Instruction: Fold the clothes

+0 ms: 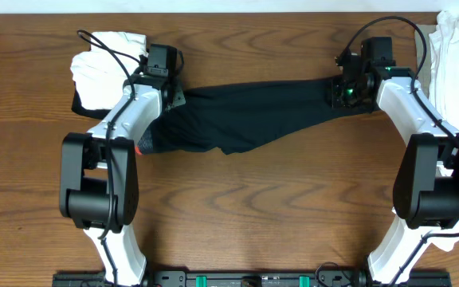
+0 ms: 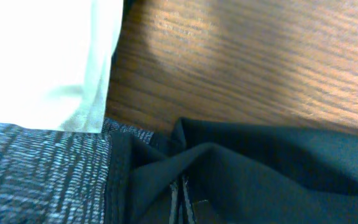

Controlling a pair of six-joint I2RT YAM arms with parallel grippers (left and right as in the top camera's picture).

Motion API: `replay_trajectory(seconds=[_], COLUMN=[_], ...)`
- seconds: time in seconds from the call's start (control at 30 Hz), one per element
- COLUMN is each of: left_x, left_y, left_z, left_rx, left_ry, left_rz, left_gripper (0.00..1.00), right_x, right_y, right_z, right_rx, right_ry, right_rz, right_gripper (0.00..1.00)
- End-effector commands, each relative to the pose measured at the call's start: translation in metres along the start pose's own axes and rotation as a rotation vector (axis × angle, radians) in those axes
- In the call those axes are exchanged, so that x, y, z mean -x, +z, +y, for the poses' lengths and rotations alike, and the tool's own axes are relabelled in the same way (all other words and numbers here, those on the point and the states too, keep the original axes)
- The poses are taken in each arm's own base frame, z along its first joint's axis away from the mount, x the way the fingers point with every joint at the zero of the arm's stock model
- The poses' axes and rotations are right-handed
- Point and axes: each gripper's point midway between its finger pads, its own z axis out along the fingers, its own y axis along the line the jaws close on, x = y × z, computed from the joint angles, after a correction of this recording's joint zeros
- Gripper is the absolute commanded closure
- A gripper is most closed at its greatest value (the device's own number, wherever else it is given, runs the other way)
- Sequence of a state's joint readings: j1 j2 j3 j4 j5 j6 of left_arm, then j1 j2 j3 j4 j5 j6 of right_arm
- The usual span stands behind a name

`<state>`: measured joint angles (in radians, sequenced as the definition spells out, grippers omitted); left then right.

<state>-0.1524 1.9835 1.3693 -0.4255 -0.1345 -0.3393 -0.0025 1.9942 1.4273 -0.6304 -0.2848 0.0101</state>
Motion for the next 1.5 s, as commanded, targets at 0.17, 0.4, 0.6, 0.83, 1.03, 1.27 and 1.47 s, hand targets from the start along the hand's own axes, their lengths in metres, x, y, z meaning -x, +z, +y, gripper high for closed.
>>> replay_trajectory(seconds=[0.17,0.4,0.6,0.83,1.03,1.27,1.47], left_x=[0.053,0.017,-0.028,-0.046,-0.048,-0.040,-0.017], left_y=[-0.090,-0.103,-0.072,-0.040,-0.029,-0.051,-0.114], left_z=[-0.001,0.001,0.014,0.028,0.032,0.031,0.035], left_rx=[-0.076,-0.108,-0.029,0.071,0.105,0.092,0.041], left_ry=[-0.055,-0.039,-0.017,0.002,0.010,0.009,-0.084], left_rz=[-0.189,-0.045,0.132,0.195,0.199,0.184,0.062], left_gripper=[0.94,0.94,0.94,0.94,0.94,0.94,0.94], right_x=[0.005,0.009,0.021,0.026,0.025,0.033,0.040], right_y=[0.003,0.002,0.009,0.035,0.058,0.060,0.049], right_z=[0.024,0.035,0.026,0.011,-0.019,-0.021,-0.006], right_rx=[0.105,0.170,0.128,0.078,-0.053,-0.052,0.015], right_ry=[-0.063,-0.067,-0.081,-0.086,-0.075,-0.081,-0.090], right_rz=[-0.025,-0.043,-0.087,-0.110,-0.107,-0.140,-0.165], right_gripper=[0.80,0.81,0.81,0.79,0.77,0.76,0.76])
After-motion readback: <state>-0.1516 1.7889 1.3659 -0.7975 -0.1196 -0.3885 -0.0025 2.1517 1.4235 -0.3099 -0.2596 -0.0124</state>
